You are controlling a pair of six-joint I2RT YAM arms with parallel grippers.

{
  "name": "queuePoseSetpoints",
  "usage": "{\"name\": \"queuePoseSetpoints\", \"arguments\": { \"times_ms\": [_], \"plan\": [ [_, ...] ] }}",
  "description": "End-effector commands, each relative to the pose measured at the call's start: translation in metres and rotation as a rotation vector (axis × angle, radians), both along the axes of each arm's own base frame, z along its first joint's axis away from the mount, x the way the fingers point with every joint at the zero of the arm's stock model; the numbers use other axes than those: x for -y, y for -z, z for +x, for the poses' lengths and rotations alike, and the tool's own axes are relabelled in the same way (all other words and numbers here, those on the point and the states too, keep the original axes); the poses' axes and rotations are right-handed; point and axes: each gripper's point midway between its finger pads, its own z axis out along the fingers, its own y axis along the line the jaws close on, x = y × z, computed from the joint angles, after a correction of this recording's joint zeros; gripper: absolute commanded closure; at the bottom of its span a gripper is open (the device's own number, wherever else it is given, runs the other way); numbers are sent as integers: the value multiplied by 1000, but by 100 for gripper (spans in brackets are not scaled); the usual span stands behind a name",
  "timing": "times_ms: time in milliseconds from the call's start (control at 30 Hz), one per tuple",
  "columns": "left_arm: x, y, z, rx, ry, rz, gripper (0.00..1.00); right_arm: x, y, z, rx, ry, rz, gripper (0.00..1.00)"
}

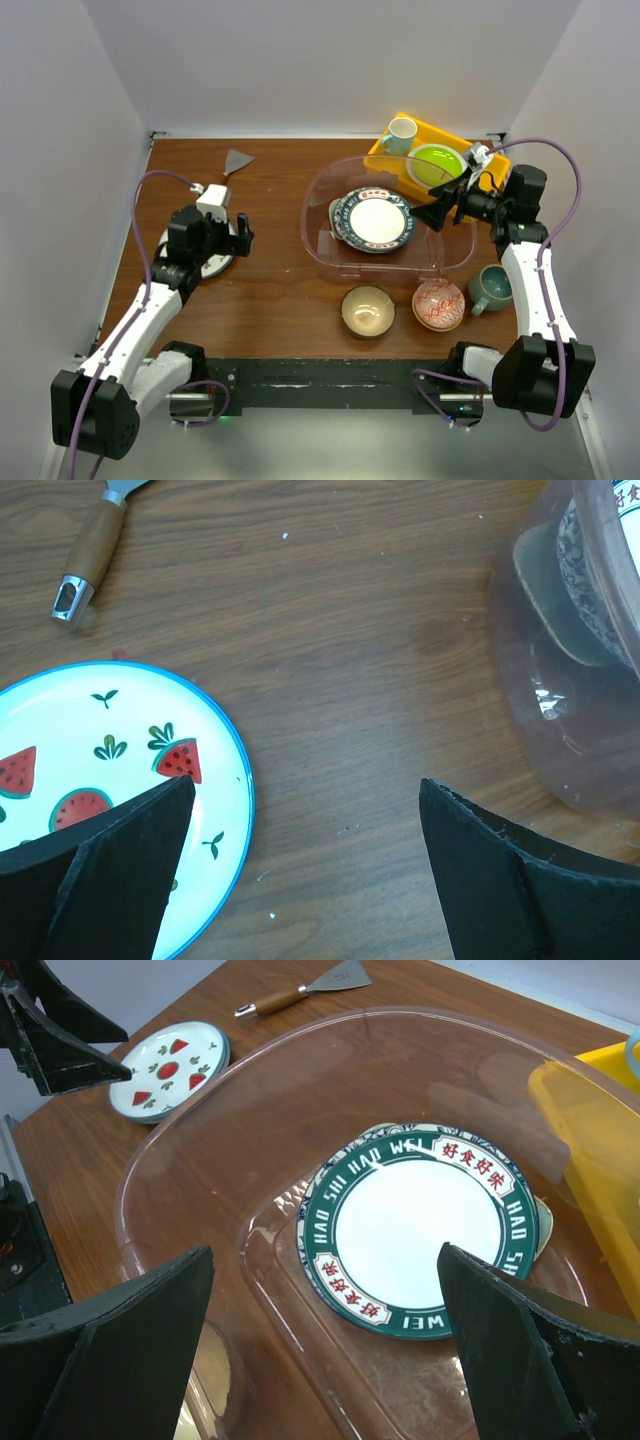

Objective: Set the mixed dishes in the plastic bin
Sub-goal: Pick up the plate at the center of the board.

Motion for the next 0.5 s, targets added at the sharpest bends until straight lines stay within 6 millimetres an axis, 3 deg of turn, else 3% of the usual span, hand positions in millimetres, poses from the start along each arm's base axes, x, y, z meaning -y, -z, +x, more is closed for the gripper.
{"name": "queuePoseSetpoints", "arguments": {
  "times_ms": [0,467],
  "plan": [
    [-1,-5,7,12,-22,-20,0,0,-11,-2,53,-11,1,2],
    [-8,12,11,-54,-61,12,0,0,-10,-2,49,-9,3,2]
  ]
}}
